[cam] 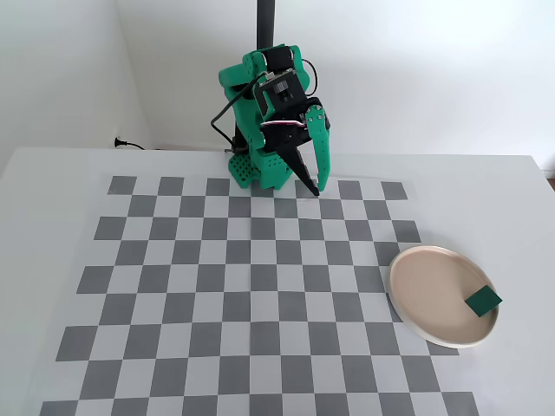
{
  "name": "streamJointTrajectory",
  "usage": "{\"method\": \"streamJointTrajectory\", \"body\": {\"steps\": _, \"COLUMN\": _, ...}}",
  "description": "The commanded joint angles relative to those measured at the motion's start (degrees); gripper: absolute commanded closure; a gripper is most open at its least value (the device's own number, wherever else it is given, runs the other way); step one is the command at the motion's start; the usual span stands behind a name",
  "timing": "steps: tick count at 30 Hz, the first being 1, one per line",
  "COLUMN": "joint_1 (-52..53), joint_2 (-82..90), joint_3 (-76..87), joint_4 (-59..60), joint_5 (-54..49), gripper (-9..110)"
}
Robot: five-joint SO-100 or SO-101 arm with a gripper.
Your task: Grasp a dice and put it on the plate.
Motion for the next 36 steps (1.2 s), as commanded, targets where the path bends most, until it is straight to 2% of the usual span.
{"method": "streamJointTrajectory", "body": {"steps": 1, "joint_1": 2.5, "joint_2": 4.4, "joint_3": 2.5, "joint_4": -0.9, "joint_5": 3.5, "gripper": 106}}
{"method": "streamJointTrajectory", "body": {"steps": 11, "joint_1": 6.0, "joint_2": 4.4, "joint_3": 10.5, "joint_4": -0.4, "joint_5": 16.2, "gripper": 106}}
{"method": "streamJointTrajectory", "body": {"steps": 13, "joint_1": 6.7, "joint_2": 4.3, "joint_3": 13.0, "joint_4": -3.9, "joint_5": 24.6, "gripper": 106}}
{"method": "streamJointTrajectory", "body": {"steps": 17, "joint_1": 9.5, "joint_2": 4.2, "joint_3": 18.2, "joint_4": -8.2, "joint_5": 28.7, "gripper": 106}}
{"method": "streamJointTrajectory", "body": {"steps": 19, "joint_1": 10.8, "joint_2": 4.2, "joint_3": 21.0, "joint_4": -10.5, "joint_5": 34.5, "gripper": 106}}
{"method": "streamJointTrajectory", "body": {"steps": 24, "joint_1": 16.4, "joint_2": 4.4, "joint_3": 30.7, "joint_4": -25.1, "joint_5": 48.8, "gripper": 106}}
{"method": "streamJointTrajectory", "body": {"steps": 28, "joint_1": 19.3, "joint_2": 4.4, "joint_3": 30.7, "joint_4": -21.7, "joint_5": 55.3, "gripper": 106}}
{"method": "streamJointTrajectory", "body": {"steps": 36, "joint_1": 19.8, "joint_2": 4.5, "joint_3": 30.7, "joint_4": -10.5, "joint_5": 60.3, "gripper": 106}}
